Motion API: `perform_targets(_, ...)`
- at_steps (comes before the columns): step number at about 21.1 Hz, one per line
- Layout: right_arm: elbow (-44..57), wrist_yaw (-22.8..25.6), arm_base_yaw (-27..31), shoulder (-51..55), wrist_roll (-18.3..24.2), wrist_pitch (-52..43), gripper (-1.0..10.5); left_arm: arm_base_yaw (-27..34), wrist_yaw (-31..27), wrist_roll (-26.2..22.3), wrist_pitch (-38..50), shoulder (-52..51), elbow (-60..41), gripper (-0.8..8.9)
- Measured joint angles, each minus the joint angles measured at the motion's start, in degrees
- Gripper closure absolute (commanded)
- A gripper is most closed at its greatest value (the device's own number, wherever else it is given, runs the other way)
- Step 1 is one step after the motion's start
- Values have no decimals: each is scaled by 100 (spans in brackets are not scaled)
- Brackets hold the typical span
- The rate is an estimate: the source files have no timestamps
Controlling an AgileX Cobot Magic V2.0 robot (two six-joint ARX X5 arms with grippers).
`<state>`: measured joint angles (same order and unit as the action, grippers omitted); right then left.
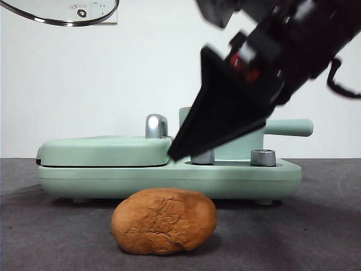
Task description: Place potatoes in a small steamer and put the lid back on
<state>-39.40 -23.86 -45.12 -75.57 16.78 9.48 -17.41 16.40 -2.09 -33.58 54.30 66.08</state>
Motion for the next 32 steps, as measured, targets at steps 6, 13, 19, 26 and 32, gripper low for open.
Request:
perform_targets(6,0,26,0,-535,0,-146,580,0,-2,-4,0,0,0,803)
perform_targets(13,0,26,0,-997,-9,-245,587,0,-2,-24,2,0,0,803)
perform_targets(19,-74,26,-155,-1029,-339,-37,698,0,-2,-52,4,0,0,803)
perform_targets(26,-981,262,-175,-546,-911,1296,699,0,-2,-114,4,0,0,803)
perform_targets(32,-2354,1464,24,74,-1751,3622,702,0,-2,-125,105,0,0,803)
